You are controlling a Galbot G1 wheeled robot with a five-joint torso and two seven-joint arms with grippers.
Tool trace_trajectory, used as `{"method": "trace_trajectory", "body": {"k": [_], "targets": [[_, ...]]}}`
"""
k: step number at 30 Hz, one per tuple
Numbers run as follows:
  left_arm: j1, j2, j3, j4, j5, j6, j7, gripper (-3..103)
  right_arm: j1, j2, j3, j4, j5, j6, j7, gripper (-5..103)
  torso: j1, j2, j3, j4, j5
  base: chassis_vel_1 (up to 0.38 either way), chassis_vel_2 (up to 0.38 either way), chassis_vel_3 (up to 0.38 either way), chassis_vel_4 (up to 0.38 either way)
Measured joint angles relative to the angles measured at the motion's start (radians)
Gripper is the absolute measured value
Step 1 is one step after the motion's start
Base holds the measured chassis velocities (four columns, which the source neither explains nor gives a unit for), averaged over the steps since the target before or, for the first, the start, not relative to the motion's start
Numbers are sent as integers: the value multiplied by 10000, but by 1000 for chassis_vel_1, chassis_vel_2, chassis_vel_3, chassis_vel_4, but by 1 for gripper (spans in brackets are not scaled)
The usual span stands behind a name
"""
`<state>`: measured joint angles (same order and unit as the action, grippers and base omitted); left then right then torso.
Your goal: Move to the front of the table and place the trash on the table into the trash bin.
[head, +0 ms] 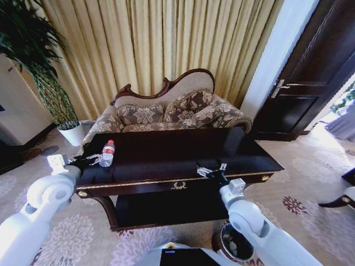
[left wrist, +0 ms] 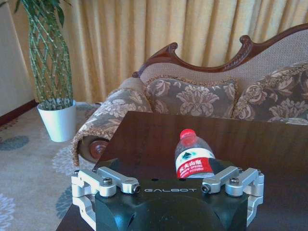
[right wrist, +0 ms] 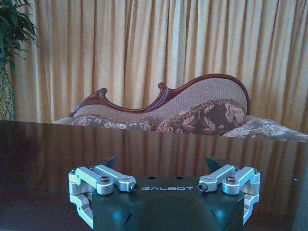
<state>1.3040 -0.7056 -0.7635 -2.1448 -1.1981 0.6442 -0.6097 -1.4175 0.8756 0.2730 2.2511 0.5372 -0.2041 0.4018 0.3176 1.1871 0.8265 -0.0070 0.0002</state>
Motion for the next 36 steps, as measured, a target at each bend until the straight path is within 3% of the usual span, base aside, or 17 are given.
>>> {"method": "trace_trajectory", "body": {"k": [14,30,36], "targets": [[-425,285,451,33,-691,254,-314,100,196,-166,-158,-152,117,23,-20,100,0,0,0,1,1,0,0,0,0],[-493,255,638,492,-512,277,-58,100,944,-385,-791,-517,380,64,28,100,0,0,0,2,0,0,0,0,0],[-618,415,630,549,-327,28,374,100,1231,-472,-952,-579,569,67,86,100,0,0,-1,1,1,0,0,0,0]]}}
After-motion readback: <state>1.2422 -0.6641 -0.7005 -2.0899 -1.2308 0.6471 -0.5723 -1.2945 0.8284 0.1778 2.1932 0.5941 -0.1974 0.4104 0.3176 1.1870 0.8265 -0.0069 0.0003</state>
